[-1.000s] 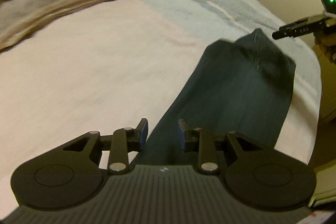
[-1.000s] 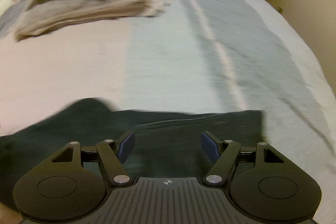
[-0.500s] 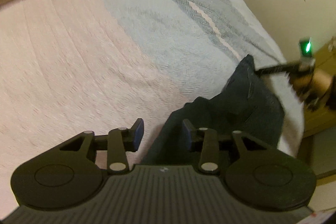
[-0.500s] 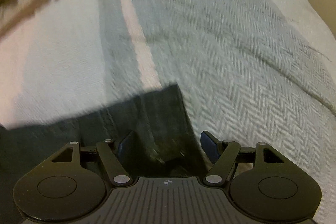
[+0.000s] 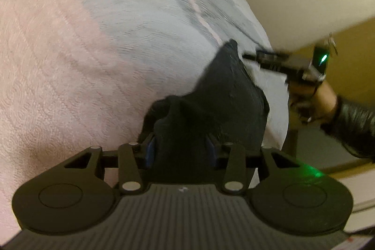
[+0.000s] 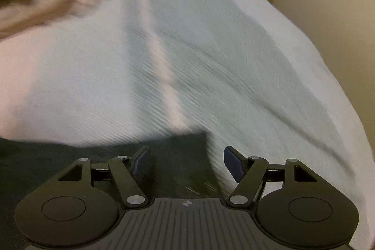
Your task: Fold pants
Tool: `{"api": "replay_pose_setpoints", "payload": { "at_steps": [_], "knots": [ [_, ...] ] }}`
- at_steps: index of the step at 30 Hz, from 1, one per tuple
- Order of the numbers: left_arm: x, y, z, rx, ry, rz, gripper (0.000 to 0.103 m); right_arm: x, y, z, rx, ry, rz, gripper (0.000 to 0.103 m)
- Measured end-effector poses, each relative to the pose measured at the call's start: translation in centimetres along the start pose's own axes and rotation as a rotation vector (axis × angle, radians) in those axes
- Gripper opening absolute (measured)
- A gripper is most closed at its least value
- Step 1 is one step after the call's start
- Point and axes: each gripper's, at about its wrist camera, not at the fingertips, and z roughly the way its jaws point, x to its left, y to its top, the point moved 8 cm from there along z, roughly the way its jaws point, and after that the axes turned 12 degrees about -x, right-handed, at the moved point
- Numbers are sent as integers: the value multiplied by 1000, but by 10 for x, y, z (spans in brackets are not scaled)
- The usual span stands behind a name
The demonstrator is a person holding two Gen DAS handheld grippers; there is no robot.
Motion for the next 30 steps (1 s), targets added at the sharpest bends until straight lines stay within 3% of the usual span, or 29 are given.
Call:
{"api": "replay_pose_setpoints", "payload": {
  "at_steps": [2,3,6,7,10,13,17,20,21,23,25,28,30],
  "knots": [
    [-10,-7,-4,-4,21,48,36,35,20,-7,-26,153,-5,67],
    [-15,-12,-6,-9,42,73,36,59,30,-8,-12,276,5,67],
    [-29,-25,-8,-44,89,118,36,124,48,1,103,595,-17,66],
    [-34,-31,-10,-56,97,121,36,144,51,6,148,675,-49,60],
    [-43,-47,-10,-85,131,133,36,194,51,27,298,842,-146,43],
    [-44,-55,-8,-111,155,112,36,227,36,43,465,972,-238,42],
    [-44,-59,-10,-140,169,118,36,244,14,50,625,988,-332,37],
    [-40,-59,-11,-149,173,121,35,245,8,51,661,984,-324,21],
    [-38,-58,-11,-155,174,126,35,244,9,51,653,980,-328,11],
    [-33,-53,-15,-174,199,135,35,243,15,52,609,965,-327,8],
    [-27,-48,-24,-219,242,135,36,237,32,57,492,908,-273,1],
    [-9,-41,-38,-270,331,102,36,225,41,74,375,777,-193,0],
    [-1,-41,-49,-295,377,87,36,223,35,87,375,731,-145,0]
  ]
}}
